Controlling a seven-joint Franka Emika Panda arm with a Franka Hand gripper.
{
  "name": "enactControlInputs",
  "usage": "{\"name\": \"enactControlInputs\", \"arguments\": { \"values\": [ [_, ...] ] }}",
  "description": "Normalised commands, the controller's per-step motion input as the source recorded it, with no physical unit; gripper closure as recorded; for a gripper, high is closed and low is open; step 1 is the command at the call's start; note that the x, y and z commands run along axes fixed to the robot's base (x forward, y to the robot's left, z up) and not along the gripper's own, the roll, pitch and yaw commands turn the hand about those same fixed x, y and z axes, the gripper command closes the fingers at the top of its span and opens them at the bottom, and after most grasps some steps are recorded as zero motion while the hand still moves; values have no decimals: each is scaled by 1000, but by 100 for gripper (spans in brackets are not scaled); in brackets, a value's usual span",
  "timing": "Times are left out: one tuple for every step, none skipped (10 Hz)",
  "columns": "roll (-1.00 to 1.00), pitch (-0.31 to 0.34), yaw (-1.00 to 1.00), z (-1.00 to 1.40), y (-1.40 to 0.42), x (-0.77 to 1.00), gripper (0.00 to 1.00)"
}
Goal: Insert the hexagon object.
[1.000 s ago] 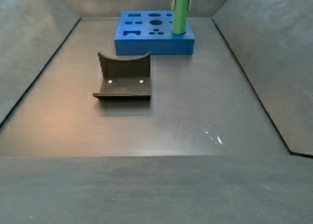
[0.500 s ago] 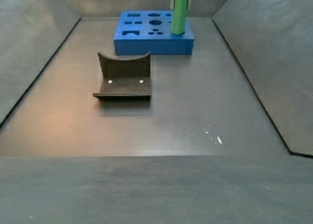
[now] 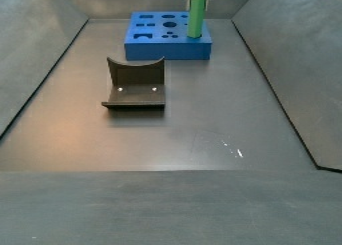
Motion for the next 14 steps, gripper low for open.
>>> {"name": "enactControlInputs", "arguments": {
  "values": [
    [154,-54,89,-666,29,40,100],
    [149,-71,134,-680,43,0,100],
    [137,-83,171,-657,49,0,100],
    [133,-90,234,-603,63,0,100],
    [103,-86,237,-546,49,-40,100],
    [56,-83,143,-586,0,-31,100],
    [29,-93,6,-669,0,0,100],
    [27,-137,0,-697,-60,-11,100],
    [0,-127,-23,-640,-100,0,100],
    [11,-91,-46,-577,-109,0,100],
    [24,-76,-6,-537,-143,0,100],
    [13,-76,-6,-603,-131,49,100],
    [0,-23,-74,-529,-140,146,100],
    [-121,0,-69,0,137,17,100]
  ]
}}
